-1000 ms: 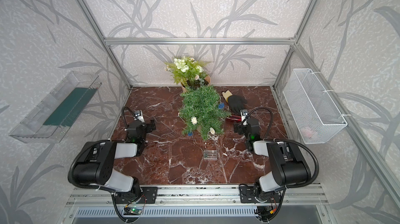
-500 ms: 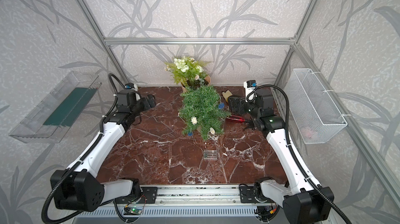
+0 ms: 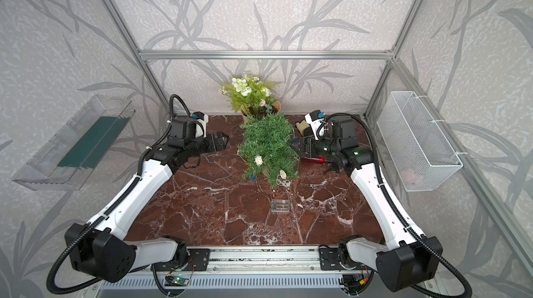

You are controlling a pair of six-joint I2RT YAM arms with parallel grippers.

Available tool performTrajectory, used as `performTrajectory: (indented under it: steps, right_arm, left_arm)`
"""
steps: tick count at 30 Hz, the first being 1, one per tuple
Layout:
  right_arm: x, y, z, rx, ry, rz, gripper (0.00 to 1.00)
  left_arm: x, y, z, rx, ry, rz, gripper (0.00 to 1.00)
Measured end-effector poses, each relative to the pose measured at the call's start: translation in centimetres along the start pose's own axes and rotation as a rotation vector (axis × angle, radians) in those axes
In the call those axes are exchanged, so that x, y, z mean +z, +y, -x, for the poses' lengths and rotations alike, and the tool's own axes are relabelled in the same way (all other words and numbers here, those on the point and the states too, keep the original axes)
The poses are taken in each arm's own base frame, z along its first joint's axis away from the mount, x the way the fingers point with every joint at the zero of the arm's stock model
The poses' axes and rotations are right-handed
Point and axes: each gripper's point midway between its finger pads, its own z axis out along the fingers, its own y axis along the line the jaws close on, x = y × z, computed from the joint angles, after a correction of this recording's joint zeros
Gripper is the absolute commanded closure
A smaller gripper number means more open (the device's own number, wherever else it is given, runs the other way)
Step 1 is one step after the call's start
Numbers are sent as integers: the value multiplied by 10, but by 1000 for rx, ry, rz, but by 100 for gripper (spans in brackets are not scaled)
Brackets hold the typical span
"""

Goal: Remove string lights from the small christmas tree
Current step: Pick up the light string from the Christmas tree.

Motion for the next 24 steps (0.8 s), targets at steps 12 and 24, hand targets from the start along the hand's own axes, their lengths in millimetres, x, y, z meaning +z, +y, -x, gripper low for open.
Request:
performTrajectory:
  steps: [12, 24]
  right_arm:
    - [13, -6, 2, 25, 0, -27, 44]
    - [18, -19, 4, 36, -26, -90, 60]
  left_arm:
    - [1, -8, -5, -3, 15, -16, 11]
    - [2, -12, -7, -8, 17, -26, 20]
